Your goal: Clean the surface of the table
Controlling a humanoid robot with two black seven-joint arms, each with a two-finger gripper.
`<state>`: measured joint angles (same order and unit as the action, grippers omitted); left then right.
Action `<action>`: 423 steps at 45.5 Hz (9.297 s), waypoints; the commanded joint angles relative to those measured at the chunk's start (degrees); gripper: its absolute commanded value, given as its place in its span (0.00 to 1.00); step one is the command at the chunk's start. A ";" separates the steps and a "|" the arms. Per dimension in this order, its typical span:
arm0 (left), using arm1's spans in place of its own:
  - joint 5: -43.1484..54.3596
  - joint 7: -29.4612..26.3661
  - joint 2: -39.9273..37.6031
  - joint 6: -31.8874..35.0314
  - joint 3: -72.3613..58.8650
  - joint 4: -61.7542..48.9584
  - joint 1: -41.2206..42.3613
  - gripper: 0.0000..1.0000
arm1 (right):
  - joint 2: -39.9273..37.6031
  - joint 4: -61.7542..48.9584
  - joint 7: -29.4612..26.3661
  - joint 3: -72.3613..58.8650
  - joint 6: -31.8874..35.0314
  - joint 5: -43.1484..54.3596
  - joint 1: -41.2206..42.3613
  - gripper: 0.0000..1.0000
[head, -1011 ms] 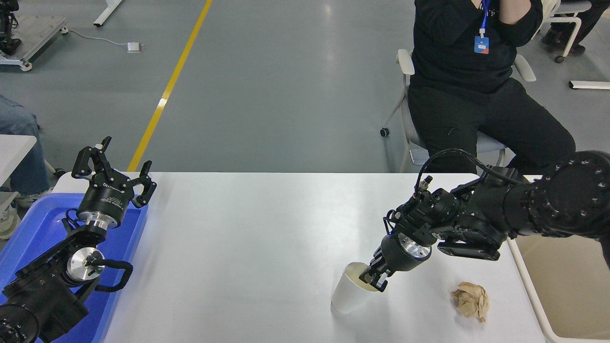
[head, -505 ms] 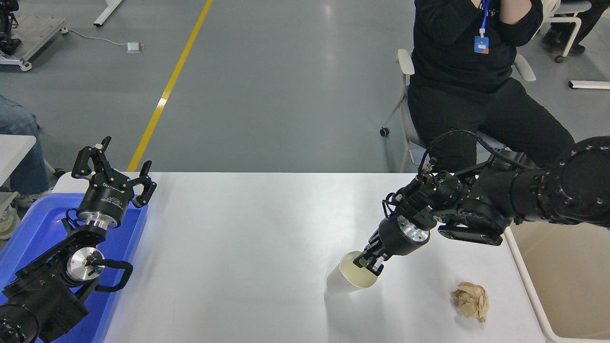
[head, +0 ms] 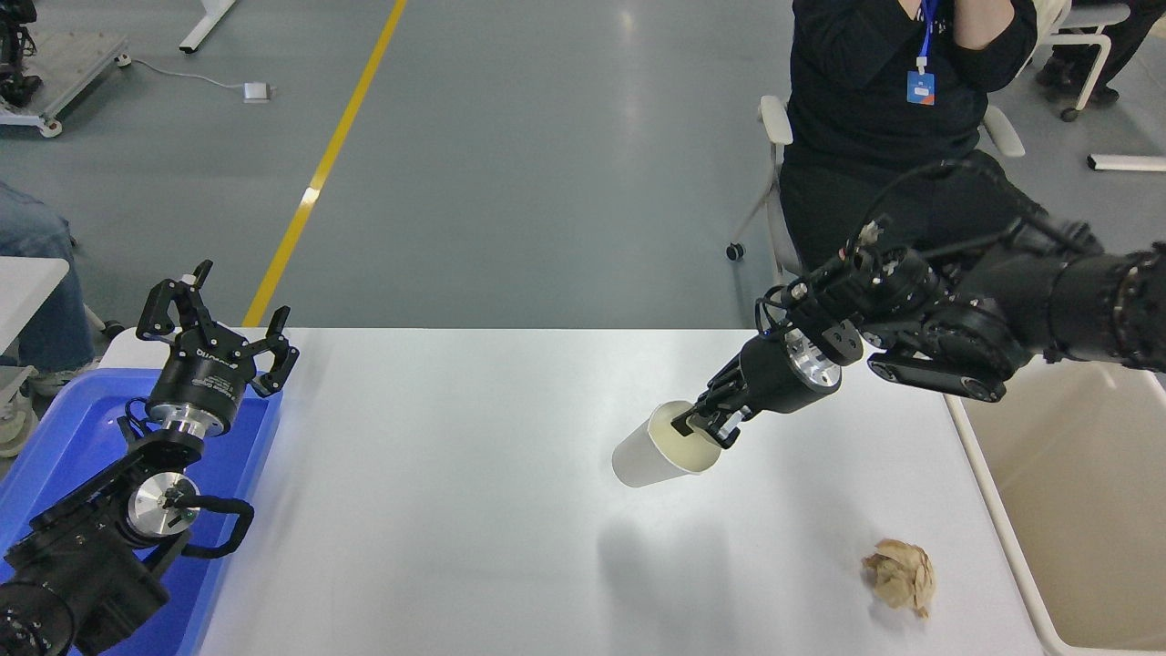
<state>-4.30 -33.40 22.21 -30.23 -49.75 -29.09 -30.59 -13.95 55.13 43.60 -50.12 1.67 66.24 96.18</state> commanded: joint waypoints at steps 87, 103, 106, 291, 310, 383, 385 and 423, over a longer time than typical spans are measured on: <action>0.00 0.00 0.03 0.00 0.00 0.00 0.00 1.00 | -16.82 -64.53 -39.73 22.78 11.07 -35.92 -47.84 0.00; 0.00 0.00 0.03 0.00 0.00 0.00 0.00 1.00 | -10.58 -64.62 -43.87 28.76 10.11 -37.06 -53.99 0.00; 0.00 0.00 0.03 -0.09 0.00 0.00 0.00 1.00 | -9.61 -64.62 -43.78 28.85 10.02 -37.76 -54.96 0.00; 0.00 0.00 0.03 0.00 0.00 0.00 0.00 1.00 | -13.30 -10.04 -20.76 102.42 -0.18 -51.65 -61.47 0.99; 0.00 0.00 0.03 0.00 0.00 0.00 0.00 1.00 | -7.32 -14.79 -16.62 97.58 -0.26 -51.65 -62.61 0.99; 0.00 0.00 0.03 0.00 0.00 0.00 0.00 1.00 | -15.76 -37.11 -20.40 49.29 -0.18 -51.56 -34.50 0.99; 0.00 0.00 -0.06 0.00 0.00 0.00 0.00 1.00 | -15.76 -37.02 -20.40 43.73 -0.18 -51.13 -33.00 0.98; 0.00 0.00 0.03 0.00 0.00 0.00 0.00 1.00 | -18.04 -19.72 -11.00 6.97 -0.26 -12.02 -20.17 0.99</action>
<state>-4.30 -33.40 22.20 -30.23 -49.74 -29.08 -30.59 -28.62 23.90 29.86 -39.77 1.43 47.60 70.68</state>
